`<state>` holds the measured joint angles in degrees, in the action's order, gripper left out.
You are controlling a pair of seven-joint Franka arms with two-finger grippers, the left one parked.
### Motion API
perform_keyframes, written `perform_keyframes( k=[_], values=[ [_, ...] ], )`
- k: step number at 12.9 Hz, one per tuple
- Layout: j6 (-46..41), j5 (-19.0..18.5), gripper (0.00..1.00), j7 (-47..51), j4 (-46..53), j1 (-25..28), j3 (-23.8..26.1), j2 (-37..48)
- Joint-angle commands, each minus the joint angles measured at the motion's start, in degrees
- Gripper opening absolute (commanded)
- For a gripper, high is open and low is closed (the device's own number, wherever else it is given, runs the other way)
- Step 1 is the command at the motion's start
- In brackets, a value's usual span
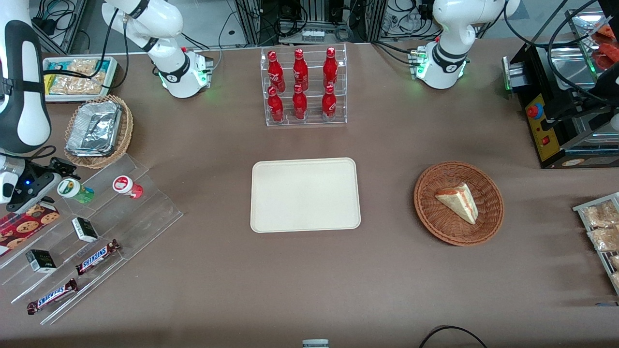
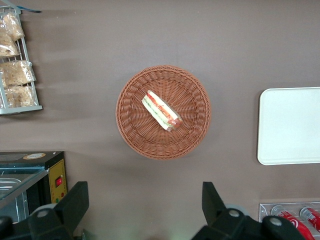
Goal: Place green gum on tray
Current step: 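Close the right gripper around the green-lidded gum jar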
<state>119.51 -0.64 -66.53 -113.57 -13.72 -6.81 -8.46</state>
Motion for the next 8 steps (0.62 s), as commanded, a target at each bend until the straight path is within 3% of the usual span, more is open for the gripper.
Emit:
perform_keyframes(
  k=[1, 2, 3, 5, 8],
  values=[
    [3.3, 1.5, 0.98, -1.1, -2.4, -0.7, 0.2, 0.7],
    [3.5, 1.5, 0.87, -1.1, -2.5, -0.6, 0.2, 0.7],
    [3.5, 1.5, 0.51, -1.1, -2.5, -0.6, 0.2, 0.6],
    [3.5, 1.4, 0.04, -1.1, -2.5, -0.5, 0.2, 0.7],
    [2.7, 1.4, 0.00, -1.1, -2.0, -0.3, 0.2, 1.1]
  ],
)
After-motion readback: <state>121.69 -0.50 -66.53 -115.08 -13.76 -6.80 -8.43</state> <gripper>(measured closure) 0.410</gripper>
